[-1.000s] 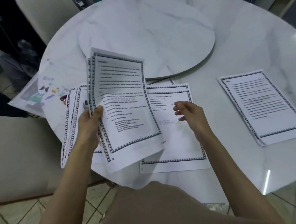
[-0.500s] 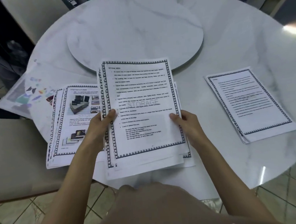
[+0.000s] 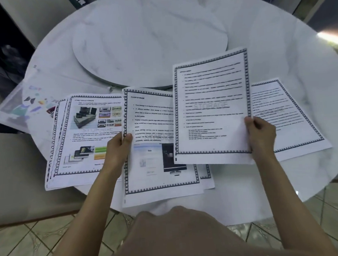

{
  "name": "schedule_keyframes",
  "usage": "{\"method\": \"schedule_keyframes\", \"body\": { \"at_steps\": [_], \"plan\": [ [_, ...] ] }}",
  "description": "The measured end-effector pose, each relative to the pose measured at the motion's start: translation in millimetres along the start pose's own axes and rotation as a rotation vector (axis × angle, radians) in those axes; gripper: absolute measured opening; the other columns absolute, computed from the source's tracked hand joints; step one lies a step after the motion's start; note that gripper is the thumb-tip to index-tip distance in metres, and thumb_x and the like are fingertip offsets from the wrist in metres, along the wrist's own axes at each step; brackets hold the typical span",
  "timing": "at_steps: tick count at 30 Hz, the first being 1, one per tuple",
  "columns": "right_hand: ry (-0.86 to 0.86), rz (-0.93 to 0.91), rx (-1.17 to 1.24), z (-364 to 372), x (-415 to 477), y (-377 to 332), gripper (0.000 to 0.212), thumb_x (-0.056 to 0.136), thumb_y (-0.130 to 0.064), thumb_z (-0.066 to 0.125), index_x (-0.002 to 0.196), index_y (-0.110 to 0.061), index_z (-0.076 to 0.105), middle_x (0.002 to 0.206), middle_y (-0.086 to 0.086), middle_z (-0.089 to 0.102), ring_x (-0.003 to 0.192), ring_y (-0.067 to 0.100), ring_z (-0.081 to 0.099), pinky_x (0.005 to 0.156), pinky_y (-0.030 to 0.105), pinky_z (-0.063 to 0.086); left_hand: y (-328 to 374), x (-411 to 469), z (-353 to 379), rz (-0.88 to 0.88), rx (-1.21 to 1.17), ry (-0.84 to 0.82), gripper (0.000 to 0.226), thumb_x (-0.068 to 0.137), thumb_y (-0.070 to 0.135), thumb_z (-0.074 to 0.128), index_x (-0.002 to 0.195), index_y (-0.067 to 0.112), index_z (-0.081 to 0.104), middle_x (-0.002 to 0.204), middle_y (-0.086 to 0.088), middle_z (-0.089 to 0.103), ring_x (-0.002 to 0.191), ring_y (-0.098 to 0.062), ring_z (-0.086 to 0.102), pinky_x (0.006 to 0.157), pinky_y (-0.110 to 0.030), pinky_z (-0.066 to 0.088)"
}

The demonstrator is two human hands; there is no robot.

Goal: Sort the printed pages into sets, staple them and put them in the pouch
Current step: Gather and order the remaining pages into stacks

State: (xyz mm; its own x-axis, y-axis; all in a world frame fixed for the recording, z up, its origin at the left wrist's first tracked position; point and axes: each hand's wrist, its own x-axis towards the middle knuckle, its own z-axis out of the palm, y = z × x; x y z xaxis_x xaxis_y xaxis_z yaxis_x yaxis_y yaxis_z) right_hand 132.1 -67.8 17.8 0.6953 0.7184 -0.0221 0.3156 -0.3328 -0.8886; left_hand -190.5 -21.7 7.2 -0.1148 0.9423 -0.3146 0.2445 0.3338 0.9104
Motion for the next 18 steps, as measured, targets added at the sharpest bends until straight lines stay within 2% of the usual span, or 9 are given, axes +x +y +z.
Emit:
{"method": "schedule_keyframes", "body": {
  "at_steps": [2, 4, 7, 9, 11, 13, 15, 17, 18],
  "plan": [
    [0.023, 0.031, -0.006, -10.3, 5.1, 5.8, 0.044, 0.091, -0.021, 0.054, 0.051, -0.019, 0.036, 0.044, -0.004, 0.033, 0.049, 0.010, 0.024, 0.048, 0.022, 0.022, -1.8, 0.4, 0.1, 0.000, 0.008, 0.006, 0.017, 0.098, 0.020, 0.045, 0.107, 0.014, 0.057, 0.084, 0.007, 0.057, 0.089, -0.019, 0.051, 0.079, -0.029, 0.039],
    [0.047, 0.067, 0.006, -17.4, 7.8, 10.9, 0.044, 0.091, -0.023, 0.054, 0.051, -0.022, 0.037, 0.038, -0.007, 0.037, 0.049, 0.009, 0.025, 0.048, 0.022, 0.024, -3.9, 1.6, -0.3, -0.004, 0.012, 0.014, 0.018, 0.097, 0.021, 0.045, 0.105, 0.011, 0.058, 0.081, 0.005, 0.056, 0.083, -0.019, 0.049, 0.070, -0.029, 0.039],
    [0.081, 0.111, 0.039, -23.5, 9.6, 18.2, 0.041, 0.090, -0.023, 0.055, 0.053, -0.018, 0.038, 0.050, -0.002, 0.034, 0.056, 0.013, 0.026, 0.049, 0.020, 0.025, -6.5, 4.0, -2.1, -0.013, 0.024, 0.026, 0.017, 0.097, 0.023, 0.046, 0.097, 0.009, 0.056, 0.080, -0.004, 0.054, 0.081, -0.020, 0.045, 0.064, -0.028, 0.036],
    [0.084, 0.125, 0.057, -26.2, 9.3, 23.6, 0.038, 0.089, -0.024, 0.056, 0.054, -0.019, 0.043, 0.048, -0.007, 0.038, 0.057, 0.014, 0.028, 0.054, 0.024, 0.028, -6.8, 4.7, -2.0, -0.021, 0.031, 0.032, 0.016, 0.097, 0.023, 0.046, 0.095, 0.010, 0.055, 0.084, -0.005, 0.053, 0.085, -0.020, 0.045, 0.071, -0.031, 0.036],
    [0.068, 0.131, 0.065, -26.9, 6.8, 27.1, 0.039, 0.089, -0.024, 0.056, 0.054, -0.018, 0.042, 0.039, -0.011, 0.036, 0.055, 0.015, 0.026, 0.053, 0.027, 0.026, -5.7, 4.2, -0.2, -0.024, 0.037, 0.029, 0.018, 0.097, 0.023, 0.045, 0.104, 0.011, 0.056, 0.084, 0.000, 0.054, 0.089, -0.020, 0.047, 0.079, -0.029, 0.036],
    [0.040, 0.135, 0.051, -24.0, 1.8, 29.4, 0.040, 0.090, -0.024, 0.056, 0.054, -0.016, 0.040, 0.045, -0.004, 0.034, 0.054, 0.016, 0.025, 0.054, 0.028, 0.025, -4.1, 2.6, 2.6, -0.030, 0.058, 0.004, 0.027, 0.098, 0.023, 0.044, 0.118, 0.008, 0.055, 0.095, 0.002, 0.057, 0.095, -0.018, 0.047, 0.081, -0.029, 0.034],
    [-0.006, 0.143, 0.022, -16.9, -6.3, 31.2, 0.036, 0.091, -0.024, 0.055, 0.058, -0.013, 0.047, 0.053, 0.003, 0.036, 0.056, 0.017, 0.030, 0.055, 0.030, 0.028, -4.7, 2.7, 5.1, -0.039, 0.094, -0.030, 0.033, 0.098, 0.022, 0.043, 0.126, 0.006, 0.051, 0.113, -0.004, 0.058, 0.100, -0.018, 0.047, 0.084, -0.030, 0.035],
    [-0.060, 0.140, 0.001, -7.5, -17.5, 32.2, 0.032, 0.091, -0.022, 0.056, 0.065, -0.003, 0.056, 0.059, 0.006, 0.042, 0.058, 0.017, 0.034, 0.056, 0.026, 0.032, -5.7, 4.0, 7.3, -0.056, 0.106, -0.059, 0.035, 0.097, 0.021, 0.045, 0.128, 0.006, 0.049, 0.126, -0.009, 0.056, 0.103, -0.019, 0.049, 0.087, -0.031, 0.037],
    [-0.089, 0.131, -0.012, -2.4, -23.7, 33.0, 0.033, 0.091, -0.020, 0.055, 0.063, -0.003, 0.054, 0.058, 0.006, 0.041, 0.057, 0.017, 0.033, 0.053, 0.022, 0.031, -5.7, 4.2, 9.0, -0.064, 0.107, -0.073, 0.036, 0.097, 0.021, 0.045, 0.129, 0.006, 0.048, 0.129, -0.009, 0.055, 0.105, -0.020, 0.050, 0.088, -0.031, 0.038]
  ]
}}
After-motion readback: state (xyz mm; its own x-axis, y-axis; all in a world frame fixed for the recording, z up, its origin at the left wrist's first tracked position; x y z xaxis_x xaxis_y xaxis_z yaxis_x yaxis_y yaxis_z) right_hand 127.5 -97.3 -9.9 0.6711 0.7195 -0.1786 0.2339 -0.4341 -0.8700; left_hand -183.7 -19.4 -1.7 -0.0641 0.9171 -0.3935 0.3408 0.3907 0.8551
